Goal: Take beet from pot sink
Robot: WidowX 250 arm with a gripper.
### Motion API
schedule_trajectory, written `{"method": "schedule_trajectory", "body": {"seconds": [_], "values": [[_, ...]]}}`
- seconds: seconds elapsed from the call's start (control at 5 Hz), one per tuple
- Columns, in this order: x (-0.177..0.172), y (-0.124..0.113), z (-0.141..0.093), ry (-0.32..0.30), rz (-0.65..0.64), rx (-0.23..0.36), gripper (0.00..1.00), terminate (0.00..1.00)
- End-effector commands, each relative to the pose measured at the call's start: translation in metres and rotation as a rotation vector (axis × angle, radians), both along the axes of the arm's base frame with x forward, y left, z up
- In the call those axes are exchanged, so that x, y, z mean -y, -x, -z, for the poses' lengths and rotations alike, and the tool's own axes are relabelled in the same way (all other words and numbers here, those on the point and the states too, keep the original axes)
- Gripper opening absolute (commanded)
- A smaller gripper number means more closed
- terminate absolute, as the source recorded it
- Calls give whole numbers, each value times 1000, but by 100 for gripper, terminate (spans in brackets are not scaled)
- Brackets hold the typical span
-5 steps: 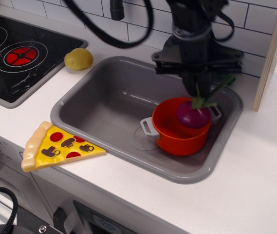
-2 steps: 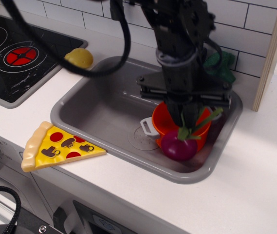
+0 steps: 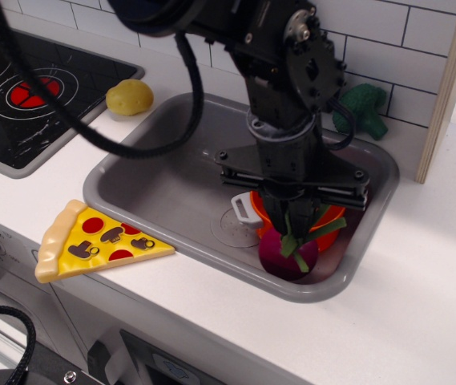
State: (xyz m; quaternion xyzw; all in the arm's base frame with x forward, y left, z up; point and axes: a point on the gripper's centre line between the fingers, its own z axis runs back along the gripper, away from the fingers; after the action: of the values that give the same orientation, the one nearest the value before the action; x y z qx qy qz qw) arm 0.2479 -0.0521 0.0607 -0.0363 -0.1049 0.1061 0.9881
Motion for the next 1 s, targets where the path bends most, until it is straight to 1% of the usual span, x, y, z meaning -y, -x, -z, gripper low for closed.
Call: {"method": "schedule_trajectory", "body": {"seconds": [0.0, 0.2, 0.4, 0.6, 0.8], "values": [[0, -5, -12, -1, -8, 63, 0, 0], [-3, -4, -13, 26, -27, 3, 100, 0], [-3, -1, -23, 48, -39, -6, 100, 0], [-6, 0, -33, 69, -43, 0, 100, 0], [-11, -5, -43, 97, -73, -4, 100, 0]]}}
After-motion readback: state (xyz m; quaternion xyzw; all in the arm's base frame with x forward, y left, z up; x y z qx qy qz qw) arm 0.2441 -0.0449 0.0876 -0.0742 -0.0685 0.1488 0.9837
